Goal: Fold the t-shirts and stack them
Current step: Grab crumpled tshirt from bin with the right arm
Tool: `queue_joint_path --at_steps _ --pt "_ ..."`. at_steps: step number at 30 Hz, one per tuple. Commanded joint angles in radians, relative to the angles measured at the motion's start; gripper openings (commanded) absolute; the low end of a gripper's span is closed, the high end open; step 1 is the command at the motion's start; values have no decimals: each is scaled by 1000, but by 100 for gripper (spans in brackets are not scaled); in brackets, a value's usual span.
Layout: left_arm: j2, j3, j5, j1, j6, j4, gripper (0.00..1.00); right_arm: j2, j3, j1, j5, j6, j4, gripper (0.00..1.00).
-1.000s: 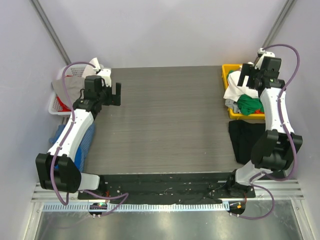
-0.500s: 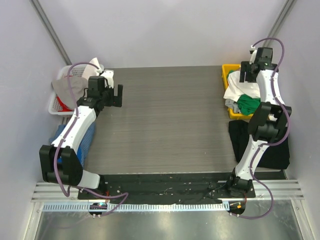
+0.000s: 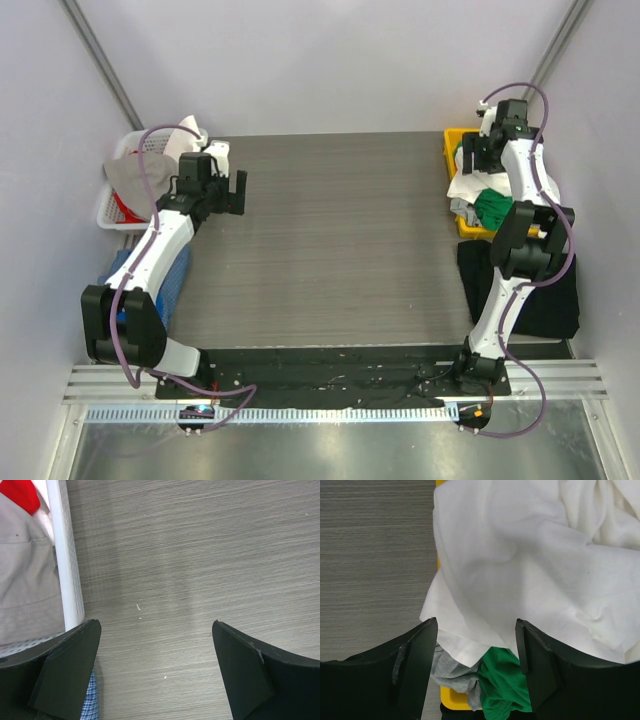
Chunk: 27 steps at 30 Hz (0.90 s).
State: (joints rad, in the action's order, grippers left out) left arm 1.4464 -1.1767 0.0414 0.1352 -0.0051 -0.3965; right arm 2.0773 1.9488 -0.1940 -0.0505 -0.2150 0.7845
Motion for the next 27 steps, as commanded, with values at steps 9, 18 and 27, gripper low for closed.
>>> queue_joint_path --at_steps 9,18,27 --pt "-1 9 15 -3 28 54 100 50 64 1 31 -32 -5 65" --pt "2 6 15 -3 25 54 100 55 85 1 46 -52 -4 56" --pt "11 5 14 -3 22 54 100 60 78 1 92 -58 -1 25"
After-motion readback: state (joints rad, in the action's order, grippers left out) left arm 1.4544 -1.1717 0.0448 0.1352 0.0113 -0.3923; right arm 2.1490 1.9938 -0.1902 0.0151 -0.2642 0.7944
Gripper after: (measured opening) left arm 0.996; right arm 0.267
